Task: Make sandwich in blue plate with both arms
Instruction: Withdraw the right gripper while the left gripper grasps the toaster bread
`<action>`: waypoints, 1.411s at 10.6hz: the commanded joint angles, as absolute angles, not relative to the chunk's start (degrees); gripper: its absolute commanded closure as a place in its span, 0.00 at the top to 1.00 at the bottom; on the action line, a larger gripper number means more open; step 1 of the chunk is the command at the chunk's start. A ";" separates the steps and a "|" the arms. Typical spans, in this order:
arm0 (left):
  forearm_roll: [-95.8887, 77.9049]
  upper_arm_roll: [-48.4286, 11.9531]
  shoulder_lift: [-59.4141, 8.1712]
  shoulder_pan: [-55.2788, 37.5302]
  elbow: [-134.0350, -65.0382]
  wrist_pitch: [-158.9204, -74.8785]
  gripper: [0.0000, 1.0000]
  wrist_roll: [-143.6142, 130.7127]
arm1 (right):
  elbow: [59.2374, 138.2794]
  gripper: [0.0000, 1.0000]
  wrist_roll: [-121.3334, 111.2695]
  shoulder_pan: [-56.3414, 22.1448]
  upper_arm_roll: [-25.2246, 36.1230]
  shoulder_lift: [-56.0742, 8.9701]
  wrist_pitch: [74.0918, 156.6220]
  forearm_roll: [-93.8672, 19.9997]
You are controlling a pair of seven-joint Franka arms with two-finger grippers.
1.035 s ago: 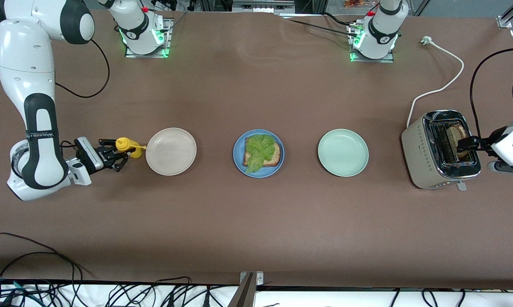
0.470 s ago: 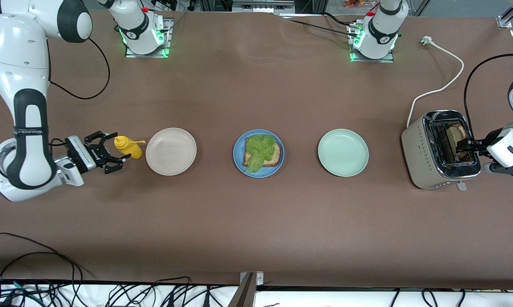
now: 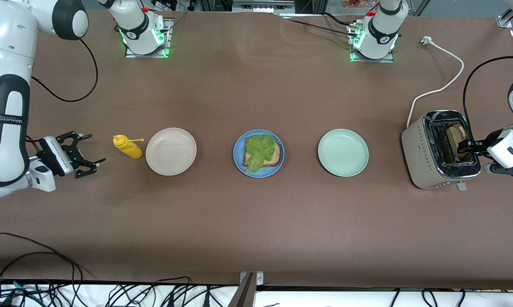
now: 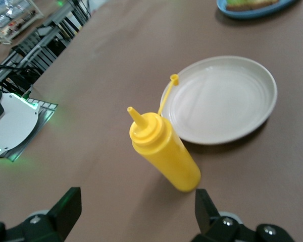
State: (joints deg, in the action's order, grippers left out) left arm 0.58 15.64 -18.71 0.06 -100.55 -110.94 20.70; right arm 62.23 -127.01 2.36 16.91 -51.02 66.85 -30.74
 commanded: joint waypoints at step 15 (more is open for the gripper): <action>-0.44 16.35 -17.50 -0.79 -94.83 -111.09 0.00 22.85 | 88.64 1.00 -24.41 -10.11 2.30 -15.75 80.56 -3.08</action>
